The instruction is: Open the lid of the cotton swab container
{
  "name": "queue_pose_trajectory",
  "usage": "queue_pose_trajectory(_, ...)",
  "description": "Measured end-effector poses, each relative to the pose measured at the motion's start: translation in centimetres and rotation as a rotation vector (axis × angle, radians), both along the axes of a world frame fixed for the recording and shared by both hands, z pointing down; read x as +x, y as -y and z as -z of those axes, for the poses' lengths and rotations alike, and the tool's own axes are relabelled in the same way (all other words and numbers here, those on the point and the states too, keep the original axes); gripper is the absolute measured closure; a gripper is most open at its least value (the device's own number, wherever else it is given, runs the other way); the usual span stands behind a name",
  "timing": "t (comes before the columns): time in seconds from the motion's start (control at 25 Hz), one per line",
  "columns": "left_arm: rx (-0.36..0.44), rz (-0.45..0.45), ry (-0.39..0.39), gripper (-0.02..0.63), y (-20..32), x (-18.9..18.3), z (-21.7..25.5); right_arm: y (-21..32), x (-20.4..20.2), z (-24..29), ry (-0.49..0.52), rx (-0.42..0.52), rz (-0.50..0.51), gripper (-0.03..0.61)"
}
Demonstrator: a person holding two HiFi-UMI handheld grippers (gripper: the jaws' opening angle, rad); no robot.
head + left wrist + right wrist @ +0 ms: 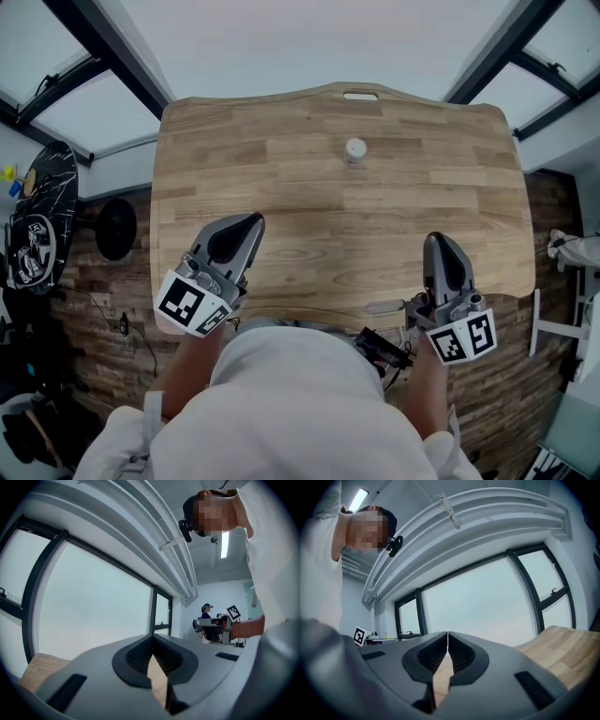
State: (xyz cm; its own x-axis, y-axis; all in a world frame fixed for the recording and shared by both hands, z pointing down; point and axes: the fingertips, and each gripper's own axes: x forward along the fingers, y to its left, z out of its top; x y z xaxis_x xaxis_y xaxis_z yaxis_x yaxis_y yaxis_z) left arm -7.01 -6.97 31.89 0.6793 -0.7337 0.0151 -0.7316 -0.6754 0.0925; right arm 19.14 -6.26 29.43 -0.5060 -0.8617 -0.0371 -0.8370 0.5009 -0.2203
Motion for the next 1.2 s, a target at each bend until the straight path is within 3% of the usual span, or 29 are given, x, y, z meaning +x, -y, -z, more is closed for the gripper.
queue_pose_trajectory(0.72, -0.011, 0.035, 0.017, 0.601, 1.7, -1.1, -1.8, 4.6, 1.2, -4.6, -0.01, -0.109, 0.038, 0.558)
queue_pose_trajectory(1.2, -0.028, 0.041, -0.008, 0.601, 1.4, -0.5, -3.3, 8.3, 1.0, -8.1, -0.077, -0.158, 0.097, 0.558)
